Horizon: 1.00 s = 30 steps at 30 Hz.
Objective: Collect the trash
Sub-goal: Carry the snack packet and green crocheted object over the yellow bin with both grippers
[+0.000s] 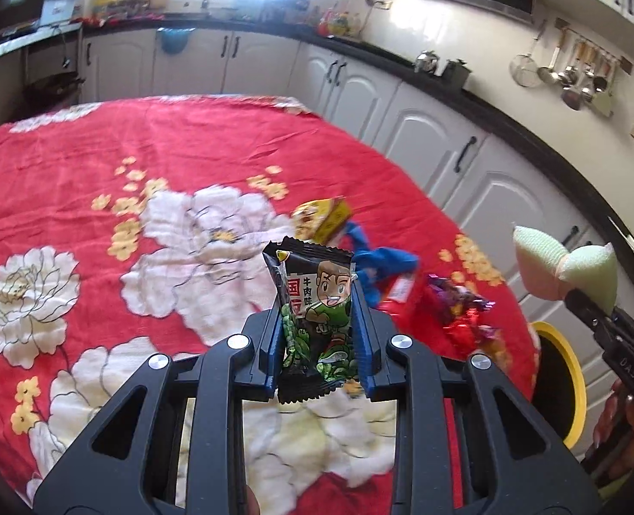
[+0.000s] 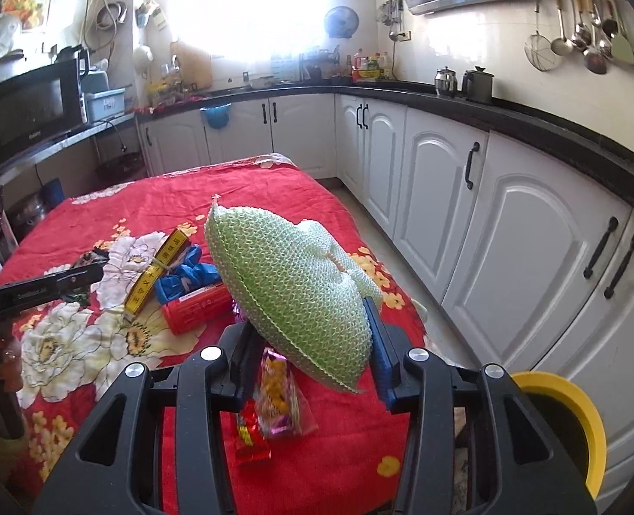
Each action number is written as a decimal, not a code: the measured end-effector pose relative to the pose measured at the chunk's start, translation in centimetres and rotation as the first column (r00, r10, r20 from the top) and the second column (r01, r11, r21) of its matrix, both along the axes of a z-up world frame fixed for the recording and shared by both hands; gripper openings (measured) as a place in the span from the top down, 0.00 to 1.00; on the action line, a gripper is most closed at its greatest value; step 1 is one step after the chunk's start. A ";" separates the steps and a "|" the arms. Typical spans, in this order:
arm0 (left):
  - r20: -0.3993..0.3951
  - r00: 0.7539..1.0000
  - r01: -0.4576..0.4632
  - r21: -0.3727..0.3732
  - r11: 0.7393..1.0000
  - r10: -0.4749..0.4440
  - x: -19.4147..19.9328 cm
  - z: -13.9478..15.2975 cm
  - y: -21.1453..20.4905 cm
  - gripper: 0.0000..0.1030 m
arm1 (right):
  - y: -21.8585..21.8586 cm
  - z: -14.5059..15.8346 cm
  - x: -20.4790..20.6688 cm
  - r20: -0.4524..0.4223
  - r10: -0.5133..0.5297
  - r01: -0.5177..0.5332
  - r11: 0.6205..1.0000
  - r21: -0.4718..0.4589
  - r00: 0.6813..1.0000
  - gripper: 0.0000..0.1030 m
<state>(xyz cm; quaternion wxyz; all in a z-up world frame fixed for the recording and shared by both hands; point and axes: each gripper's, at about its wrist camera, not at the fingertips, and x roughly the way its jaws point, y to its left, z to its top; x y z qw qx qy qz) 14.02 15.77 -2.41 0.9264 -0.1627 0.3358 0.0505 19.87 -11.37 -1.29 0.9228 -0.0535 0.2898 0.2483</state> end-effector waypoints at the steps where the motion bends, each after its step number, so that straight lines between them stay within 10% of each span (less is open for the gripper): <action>1: 0.010 1.000 0.014 0.004 1.000 -0.014 -0.1 0.4 -0.6 0.80 | -0.4 0.1 -0.3 0.001 -0.003 0.003 1.000 0.004 1.000 0.60; 30: 0.104 0.967 0.225 0.069 0.972 -0.231 -1.8 2.9 -11.5 0.80 | -10.1 0.8 -5.1 0.034 -0.149 0.146 0.986 0.080 0.988 0.60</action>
